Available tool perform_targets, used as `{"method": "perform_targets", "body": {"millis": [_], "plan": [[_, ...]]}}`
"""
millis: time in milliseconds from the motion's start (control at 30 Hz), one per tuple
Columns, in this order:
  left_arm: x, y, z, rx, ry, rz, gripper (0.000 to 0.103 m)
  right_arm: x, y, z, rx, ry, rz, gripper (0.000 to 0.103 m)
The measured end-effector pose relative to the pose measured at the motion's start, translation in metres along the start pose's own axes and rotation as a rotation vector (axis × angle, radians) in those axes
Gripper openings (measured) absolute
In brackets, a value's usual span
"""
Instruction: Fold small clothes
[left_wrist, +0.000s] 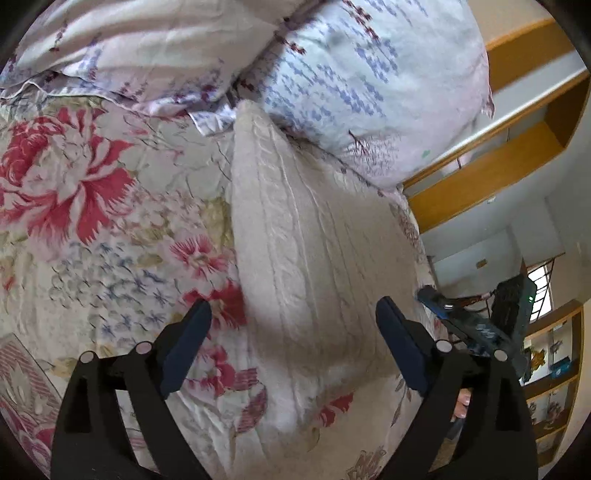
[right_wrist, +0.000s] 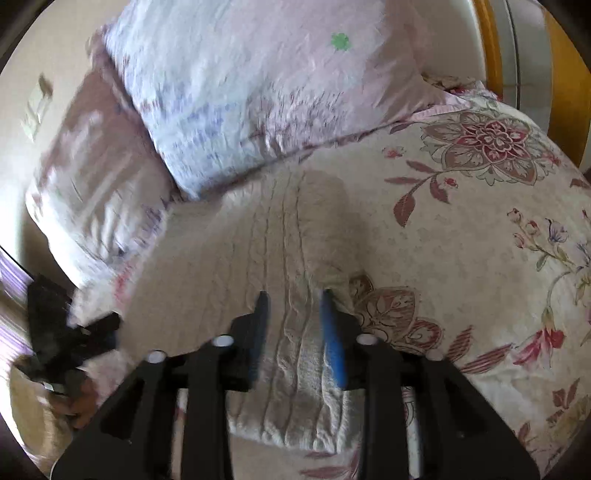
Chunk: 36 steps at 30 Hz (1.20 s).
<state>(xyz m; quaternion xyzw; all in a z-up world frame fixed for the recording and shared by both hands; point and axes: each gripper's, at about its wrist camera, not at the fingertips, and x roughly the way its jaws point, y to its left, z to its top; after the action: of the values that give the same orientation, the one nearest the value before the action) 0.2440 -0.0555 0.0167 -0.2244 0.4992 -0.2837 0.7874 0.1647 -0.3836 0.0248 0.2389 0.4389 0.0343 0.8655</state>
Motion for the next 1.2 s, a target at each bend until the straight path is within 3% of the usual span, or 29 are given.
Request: {"method": "perform_targets", "body": {"millis": [33, 67, 267, 467, 833, 1033, 1200], "plan": [[-0.001, 0.001, 0.002, -0.003, -0.002, -0.001, 0.091, -0.006, -0.004, 0.006, 0.019, -0.026, -0.002, 0.072], [-0.002, 0.003, 0.006, -0.01, -0.002, -0.004, 0.091, -0.008, -0.007, 0.011, 0.029, -0.034, -0.003, 0.075], [0.004, 0.005, 0.016, -0.038, 0.017, -0.065, 0.092, 0.016, -0.032, 0.028, 0.168, 0.091, 0.098, 0.075], [0.013, 0.002, 0.023, -0.023, 0.024, -0.057, 0.092, 0.042, -0.047, 0.031, 0.25, 0.176, 0.149, 0.075], [0.033, 0.011, 0.036, -0.076, 0.056, -0.094, 0.092, 0.067, -0.044, 0.031, 0.255, 0.245, 0.216, 0.075], [0.04, 0.009, 0.04, -0.073, 0.06, -0.12, 0.086, 0.075, -0.037, 0.029, 0.23, 0.248, 0.27, 0.074], [0.047, 0.002, 0.039, -0.06, 0.05, -0.103, 0.083, 0.082, -0.039, 0.025, 0.249, 0.257, 0.314, 0.06]]}}
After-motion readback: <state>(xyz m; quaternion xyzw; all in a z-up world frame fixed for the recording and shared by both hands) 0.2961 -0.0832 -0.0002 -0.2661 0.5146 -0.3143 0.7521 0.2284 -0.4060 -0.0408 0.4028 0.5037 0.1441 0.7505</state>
